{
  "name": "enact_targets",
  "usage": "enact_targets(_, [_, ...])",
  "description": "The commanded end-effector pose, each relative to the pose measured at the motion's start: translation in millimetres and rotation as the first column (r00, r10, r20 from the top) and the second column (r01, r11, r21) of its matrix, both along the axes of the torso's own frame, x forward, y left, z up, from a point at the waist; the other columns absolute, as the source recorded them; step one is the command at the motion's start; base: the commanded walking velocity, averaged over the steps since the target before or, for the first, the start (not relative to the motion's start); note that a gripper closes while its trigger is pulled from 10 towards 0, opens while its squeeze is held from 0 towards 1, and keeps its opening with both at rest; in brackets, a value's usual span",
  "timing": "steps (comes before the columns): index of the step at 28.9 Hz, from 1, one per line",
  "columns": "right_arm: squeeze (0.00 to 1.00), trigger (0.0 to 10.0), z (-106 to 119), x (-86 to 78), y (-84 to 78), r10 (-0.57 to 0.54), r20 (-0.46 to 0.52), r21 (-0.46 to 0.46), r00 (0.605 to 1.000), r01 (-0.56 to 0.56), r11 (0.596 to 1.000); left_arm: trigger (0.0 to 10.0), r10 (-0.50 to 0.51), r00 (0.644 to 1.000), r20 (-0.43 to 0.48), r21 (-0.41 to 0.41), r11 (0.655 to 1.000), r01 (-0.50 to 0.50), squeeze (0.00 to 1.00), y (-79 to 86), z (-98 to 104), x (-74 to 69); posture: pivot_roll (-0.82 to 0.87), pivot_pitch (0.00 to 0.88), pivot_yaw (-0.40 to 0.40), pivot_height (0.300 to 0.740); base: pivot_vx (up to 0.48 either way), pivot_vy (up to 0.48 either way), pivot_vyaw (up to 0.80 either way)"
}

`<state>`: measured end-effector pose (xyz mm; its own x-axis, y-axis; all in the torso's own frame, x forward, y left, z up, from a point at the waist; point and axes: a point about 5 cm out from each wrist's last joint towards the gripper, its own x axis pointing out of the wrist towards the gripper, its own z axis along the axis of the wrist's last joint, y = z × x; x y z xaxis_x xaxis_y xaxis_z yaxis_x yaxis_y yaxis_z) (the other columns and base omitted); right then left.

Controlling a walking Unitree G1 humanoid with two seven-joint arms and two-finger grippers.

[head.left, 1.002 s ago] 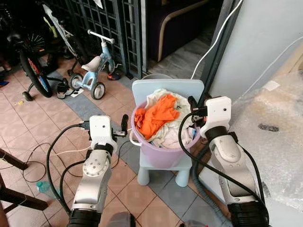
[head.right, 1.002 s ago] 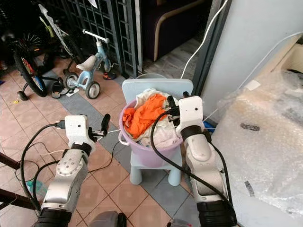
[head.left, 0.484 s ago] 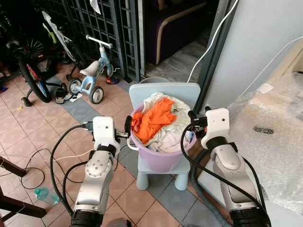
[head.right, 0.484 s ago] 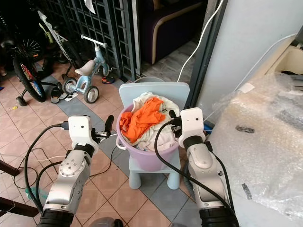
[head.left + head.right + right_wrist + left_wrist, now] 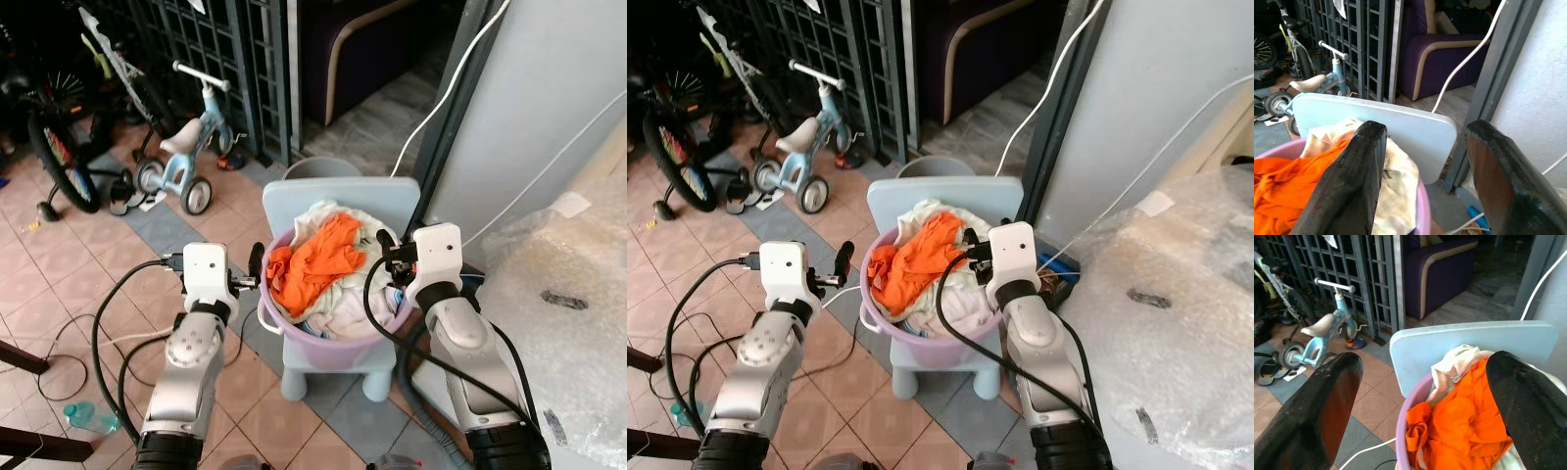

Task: Clothes washing

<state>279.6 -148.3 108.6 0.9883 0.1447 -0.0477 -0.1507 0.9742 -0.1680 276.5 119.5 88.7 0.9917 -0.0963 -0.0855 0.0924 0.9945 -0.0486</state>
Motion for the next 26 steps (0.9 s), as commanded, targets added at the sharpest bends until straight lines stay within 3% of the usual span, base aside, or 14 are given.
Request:
enact_targets(1, [0.0,10.0,1,2.0,3.9,0.013,-0.004,0.012,1.0,-0.013,1.0,10.0,-0.002,1.0,-0.006,0.021,1.0,0.002,0.0,1.1,-1,-1.7,-0.01,0.032,0.029,0.74,0.0,0.0,0.0])
enact_targets(7, [0.0,10.0,-1,0.0,7.4,0.049,-0.012,-0.002,0.999,-0.049,0.999,10.0,0.003,1.0,-0.014,0.02,1.0,-0.003,0.0,0.5,-2,-3.4,-0.02,0.033,0.027,0.74,0.0,0.0,0.0])
enact_targets(15, [0.0,10.0,-3,-1.1,13.6,0.127,-0.022,-0.034,0.992,-0.128,0.991,10.0,0.021,0.999,-0.03,0.034,0.999,-0.02,0.0,4.4,-1,-3.9,0.02,0.063,0.016,0.74,0.0,0.0,0.8])
enact_targets(26, [0.0,10.0,-16,4.6,21.1,0.244,-0.105,-0.104,0.964,-0.255,0.961,10.0,0.022,0.997,-0.076,0.061,0.998,-0.017,0.0,18.5,-5,-31.7,0.07,0.152,0.025,0.74,0.378,0.0,0.07])
